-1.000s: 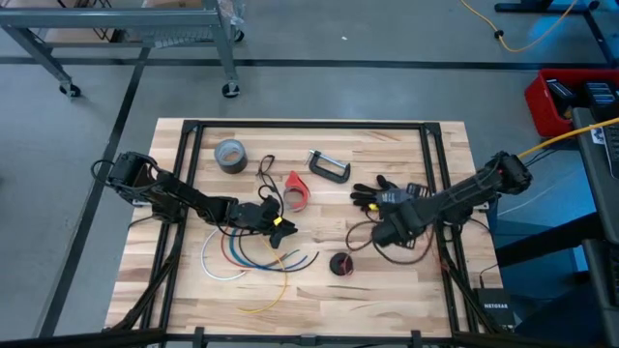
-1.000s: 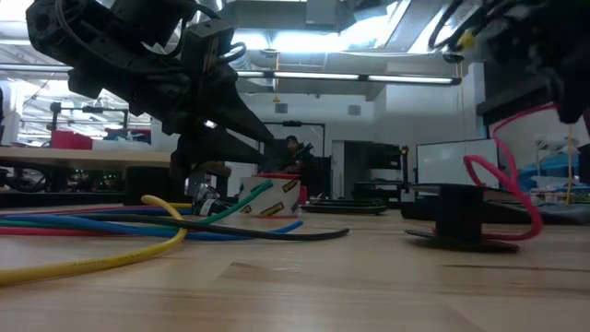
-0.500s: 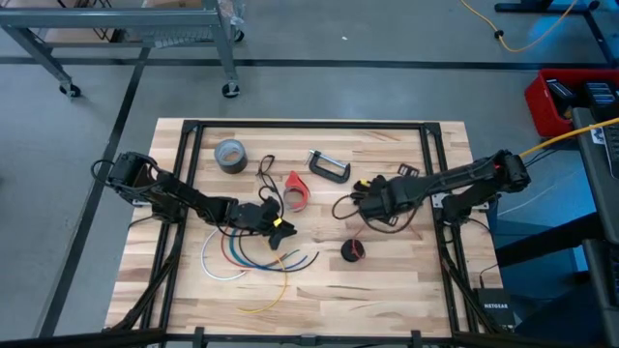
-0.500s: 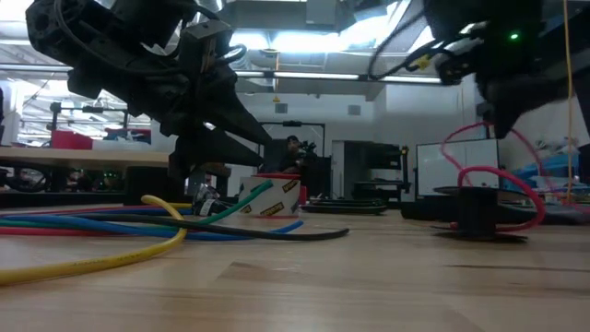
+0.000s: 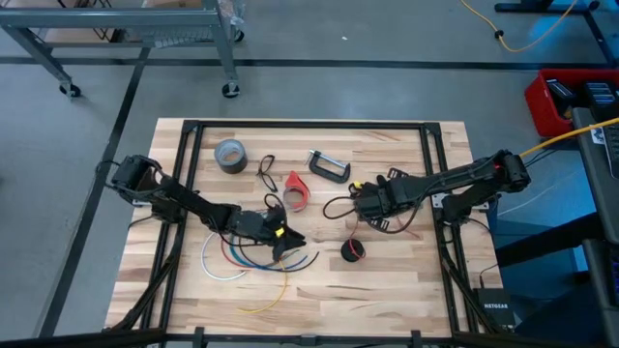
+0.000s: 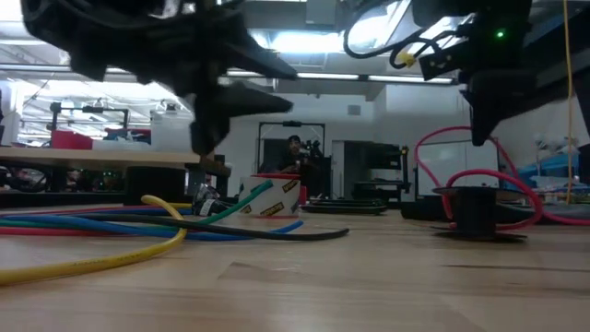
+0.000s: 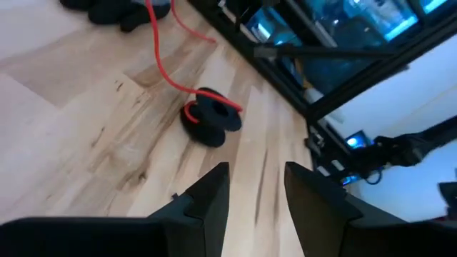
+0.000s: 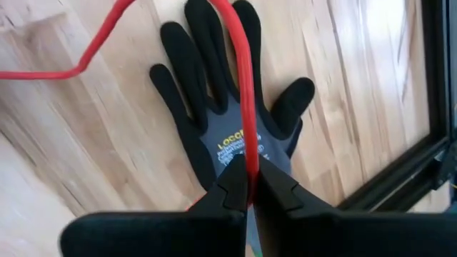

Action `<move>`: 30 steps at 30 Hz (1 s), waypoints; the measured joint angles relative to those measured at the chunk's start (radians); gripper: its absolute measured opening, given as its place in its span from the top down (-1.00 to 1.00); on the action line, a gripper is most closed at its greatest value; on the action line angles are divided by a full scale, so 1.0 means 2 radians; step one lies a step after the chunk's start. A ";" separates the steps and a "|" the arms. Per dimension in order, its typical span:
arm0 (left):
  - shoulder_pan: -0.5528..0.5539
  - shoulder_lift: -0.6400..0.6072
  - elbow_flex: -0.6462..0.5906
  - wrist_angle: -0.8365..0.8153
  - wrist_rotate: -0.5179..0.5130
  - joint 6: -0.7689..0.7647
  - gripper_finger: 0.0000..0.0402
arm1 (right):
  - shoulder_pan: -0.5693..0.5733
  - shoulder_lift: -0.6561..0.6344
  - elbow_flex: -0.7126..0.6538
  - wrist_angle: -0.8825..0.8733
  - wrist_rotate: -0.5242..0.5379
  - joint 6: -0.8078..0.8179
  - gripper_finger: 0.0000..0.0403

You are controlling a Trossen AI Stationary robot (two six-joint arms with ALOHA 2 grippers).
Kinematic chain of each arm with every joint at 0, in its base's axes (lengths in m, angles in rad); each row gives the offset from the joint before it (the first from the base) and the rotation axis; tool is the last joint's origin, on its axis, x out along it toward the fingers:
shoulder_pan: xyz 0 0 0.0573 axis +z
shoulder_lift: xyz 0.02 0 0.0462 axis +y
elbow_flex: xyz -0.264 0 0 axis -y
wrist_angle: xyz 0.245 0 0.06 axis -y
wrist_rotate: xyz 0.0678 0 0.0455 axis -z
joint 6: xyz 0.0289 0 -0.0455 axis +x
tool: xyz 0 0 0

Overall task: Coil cords
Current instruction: Uncoil the orange wire from the spool

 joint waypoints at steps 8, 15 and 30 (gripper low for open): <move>0.005 0.131 0.096 -0.004 0.000 -0.077 0.37 | 0.000 0.000 0.000 0.022 -0.004 -0.011 0.95; 0.017 0.201 0.168 -0.001 0.033 -0.125 0.37 | 0.000 0.000 0.000 0.050 -0.009 -0.013 0.95; 0.030 0.230 0.216 -0.016 0.040 -0.152 0.37 | 0.000 0.000 0.000 0.095 -0.021 -0.026 0.95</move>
